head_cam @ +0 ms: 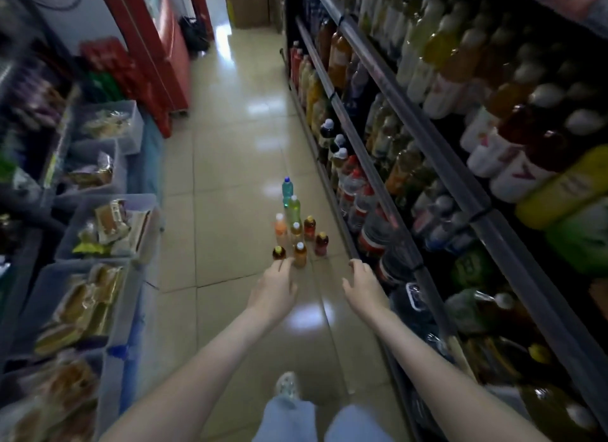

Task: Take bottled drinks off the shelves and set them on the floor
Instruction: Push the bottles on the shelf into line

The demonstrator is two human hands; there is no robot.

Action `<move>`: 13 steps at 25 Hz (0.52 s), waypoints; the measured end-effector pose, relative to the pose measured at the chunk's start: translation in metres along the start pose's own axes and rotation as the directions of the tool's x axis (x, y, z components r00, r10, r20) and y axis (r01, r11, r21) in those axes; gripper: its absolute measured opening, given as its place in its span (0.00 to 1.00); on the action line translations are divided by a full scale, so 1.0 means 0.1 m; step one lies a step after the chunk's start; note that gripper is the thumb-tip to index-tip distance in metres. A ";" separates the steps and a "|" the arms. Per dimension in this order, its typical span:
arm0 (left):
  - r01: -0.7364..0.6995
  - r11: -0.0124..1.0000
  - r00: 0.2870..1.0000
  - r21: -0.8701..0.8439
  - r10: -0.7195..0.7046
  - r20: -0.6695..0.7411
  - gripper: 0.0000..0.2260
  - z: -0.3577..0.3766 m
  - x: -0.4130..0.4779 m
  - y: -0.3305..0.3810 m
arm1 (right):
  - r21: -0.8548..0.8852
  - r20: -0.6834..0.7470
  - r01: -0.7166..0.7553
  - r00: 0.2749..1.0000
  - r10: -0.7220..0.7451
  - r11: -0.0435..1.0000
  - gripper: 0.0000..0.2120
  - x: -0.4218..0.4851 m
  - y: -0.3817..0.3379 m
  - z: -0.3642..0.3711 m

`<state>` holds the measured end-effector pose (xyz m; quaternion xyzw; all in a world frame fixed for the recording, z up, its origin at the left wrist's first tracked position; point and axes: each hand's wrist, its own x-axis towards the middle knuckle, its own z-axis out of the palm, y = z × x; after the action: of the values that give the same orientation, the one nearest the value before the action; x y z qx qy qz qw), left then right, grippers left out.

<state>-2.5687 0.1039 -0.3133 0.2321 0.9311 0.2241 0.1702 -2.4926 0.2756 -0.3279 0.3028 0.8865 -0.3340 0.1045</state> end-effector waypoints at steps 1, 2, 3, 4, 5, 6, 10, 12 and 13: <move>0.017 1.000 1.000 0.011 -0.018 0.023 0.21 -0.08 0.25 -0.09 | 0.003 0.016 -0.023 1.000 0.023 1.000 0.22 0.24 -0.09 0.01; 0.026 0.999 0.999 0.022 -0.027 0.035 0.21 -0.14 0.50 -0.19 | 0.003 0.035 -0.035 0.999 0.035 0.999 0.22 0.46 -0.16 0.02; 0.036 0.999 0.998 0.035 -0.038 0.052 0.20 -0.18 0.77 -0.28 | 0.001 0.063 -0.050 0.997 0.050 0.999 0.23 0.70 -0.22 0.04; 0.042 0.998 0.996 0.045 -0.046 0.074 0.20 -0.19 1.02 -0.37 | -0.007 0.094 -0.064 0.993 0.065 0.998 0.24 0.96 -0.27 0.07; 0.046 0.998 0.994 0.045 -0.051 0.099 0.20 -0.17 1.34 -0.48 | -0.016 0.125 -0.079 0.989 0.080 0.997 0.24 1.30 -0.29 0.14; 0.054 0.998 0.991 0.043 -0.059 0.122 0.20 -0.11 1.63 -0.61 | -0.035 0.155 -0.086 0.984 0.091 0.996 0.24 1.61 -0.30 0.23; 0.090 0.996 0.981 0.002 -0.089 0.174 0.20 0.42 2.75 -1.31 | -0.128 0.277 -0.109 0.950 0.141 0.986 0.23 2.83 -0.15 0.78; 0.161 0.985 0.965 -0.067 -0.143 0.219 0.19 0.90 3.21 -1.79 | -0.148 0.364 -0.121 0.916 0.168 0.982 0.22 3.35 0.01 1.20; 0.188 0.980 0.954 -0.067 -0.166 0.249 0.19 1.14 3.42 -2.00 | -0.147 0.388 -0.134 0.903 0.182 0.980 0.21 3.59 0.11 1.45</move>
<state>-2.8769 0.1582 -0.5816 0.1656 0.9093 0.2196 0.3123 -2.7733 0.3550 -0.5824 0.2925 0.8369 -0.3266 0.3276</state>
